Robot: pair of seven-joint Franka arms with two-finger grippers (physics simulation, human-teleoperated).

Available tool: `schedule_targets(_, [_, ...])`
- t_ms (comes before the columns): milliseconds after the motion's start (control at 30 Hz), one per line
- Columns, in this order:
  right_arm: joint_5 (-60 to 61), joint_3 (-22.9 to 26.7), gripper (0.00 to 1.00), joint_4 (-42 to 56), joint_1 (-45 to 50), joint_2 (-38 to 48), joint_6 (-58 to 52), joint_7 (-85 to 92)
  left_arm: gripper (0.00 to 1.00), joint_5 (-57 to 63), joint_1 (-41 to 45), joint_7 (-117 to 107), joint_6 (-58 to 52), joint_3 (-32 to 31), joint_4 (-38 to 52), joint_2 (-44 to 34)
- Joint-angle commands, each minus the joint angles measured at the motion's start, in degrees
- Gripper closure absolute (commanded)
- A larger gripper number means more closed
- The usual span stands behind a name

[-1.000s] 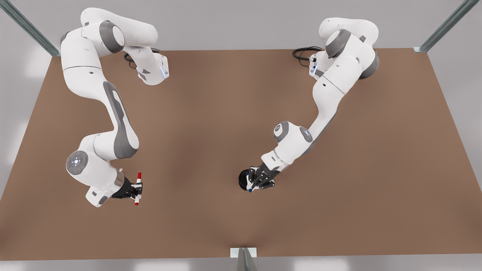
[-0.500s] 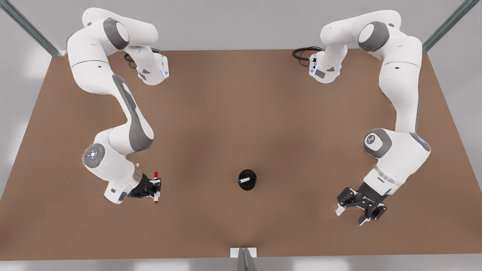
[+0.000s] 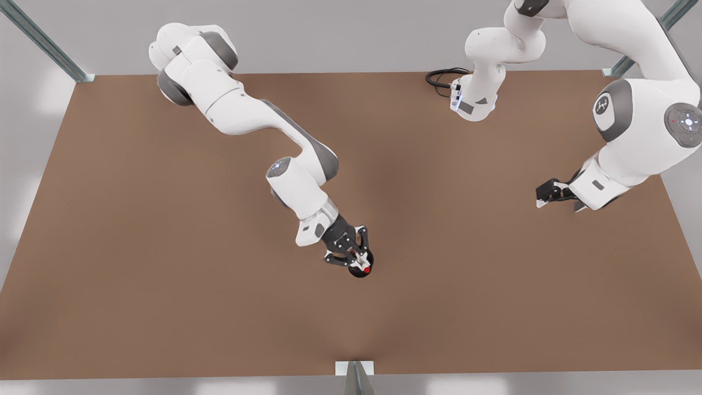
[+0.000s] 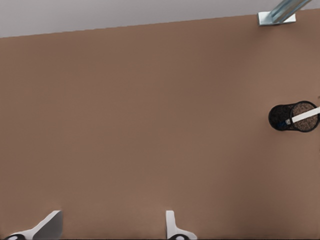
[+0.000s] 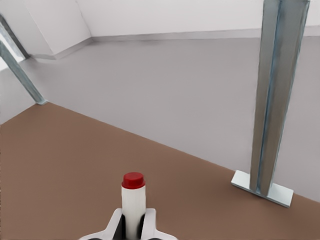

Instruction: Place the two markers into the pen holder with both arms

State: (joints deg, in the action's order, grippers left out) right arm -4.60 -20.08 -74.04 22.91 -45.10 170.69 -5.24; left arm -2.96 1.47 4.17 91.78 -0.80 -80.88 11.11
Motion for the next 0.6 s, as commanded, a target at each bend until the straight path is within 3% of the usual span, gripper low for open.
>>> schedule_targets(0, [-0.3, 0.0, 0.79, -0.8, 0.3, -0.2, 13.4, -9.9, 0.00, -0.3, -0.1, -10.0, -4.9, 0.0, -0.1, 0.9])
schedule_targets(267, [-5.8, 1.0, 0.79, -5.2, 0.0, -5.9, 27.8, -9.7, 0.00, 1.7, -0.7, -11.2, -4.9, 0.0, -0.4, 2.3])
schedule_targets(300, [-6.3, 1.0, 0.74, -5.9, 0.5, -7.5, 30.6, -9.7, 0.00, 1.7, -0.6, -11.2, -4.9, 0.0, -0.4, 3.0])
schedule_targets(333, [-6.1, 1.0, 0.00, -6.5, 1.0, -7.8, 30.8, -9.8, 0.00, 1.7, -0.6, -11.2, -4.9, 0.0, -0.4, 3.0])
schedule_targets(467, [-8.1, 1.0, 0.00, -5.9, -1.2, -5.4, 27.6, -9.1, 0.00, 1.7, -0.7, -11.3, -4.9, 0.0, -0.5, 3.6])
schedule_targets(500, [-8.3, 0.5, 0.00, -6.2, -4.8, 1.0, 15.3, -9.0, 0.00, 1.7, -0.7, -11.3, -4.9, 0.0, -0.5, 3.6])
schedule_targets(567, [-8.3, -0.6, 0.00, -9.8, -12.8, 20.6, -31.3, -9.2, 0.00, 1.7, -0.6, -11.0, -4.9, 0.0, -0.5, 3.5])
